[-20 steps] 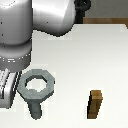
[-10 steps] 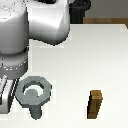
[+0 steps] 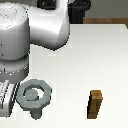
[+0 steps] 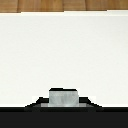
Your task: Put the loop with the handle onto the peg.
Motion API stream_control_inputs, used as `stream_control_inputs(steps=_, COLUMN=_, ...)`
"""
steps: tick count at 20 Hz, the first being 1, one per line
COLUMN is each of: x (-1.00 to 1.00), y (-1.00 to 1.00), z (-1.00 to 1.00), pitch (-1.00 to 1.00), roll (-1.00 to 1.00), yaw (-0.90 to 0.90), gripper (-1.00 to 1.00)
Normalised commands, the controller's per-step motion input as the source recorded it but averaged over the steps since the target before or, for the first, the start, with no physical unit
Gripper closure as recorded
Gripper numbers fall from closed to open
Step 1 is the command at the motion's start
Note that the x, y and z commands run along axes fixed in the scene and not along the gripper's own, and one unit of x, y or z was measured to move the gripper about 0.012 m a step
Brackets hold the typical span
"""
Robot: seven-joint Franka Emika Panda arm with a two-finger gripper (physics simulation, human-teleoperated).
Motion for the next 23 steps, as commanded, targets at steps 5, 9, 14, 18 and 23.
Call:
stream_control_inputs(steps=5, x=0.0, y=-0.2, z=-0.4, pitch=0.0, roll=0.0, yaw=0.0, gripper=1.0)
stream_control_inputs(steps=9, x=0.0, y=0.0, z=0.0, pitch=0.0, roll=0.0, yaw=0.0, gripper=-1.0)
stream_control_inputs(steps=14, x=0.0, y=0.0, z=0.0, pitch=0.0, roll=0.0, yaw=0.0, gripper=-1.0)
stream_control_inputs(steps=18, x=0.0, y=0.0, z=0.0, pitch=0.0, roll=0.0, yaw=0.0, gripper=-1.0)
stream_control_inputs(steps=23, x=0.0, y=0.0, z=0.0, pitch=0.0, roll=0.0, yaw=0.0, gripper=-1.0)
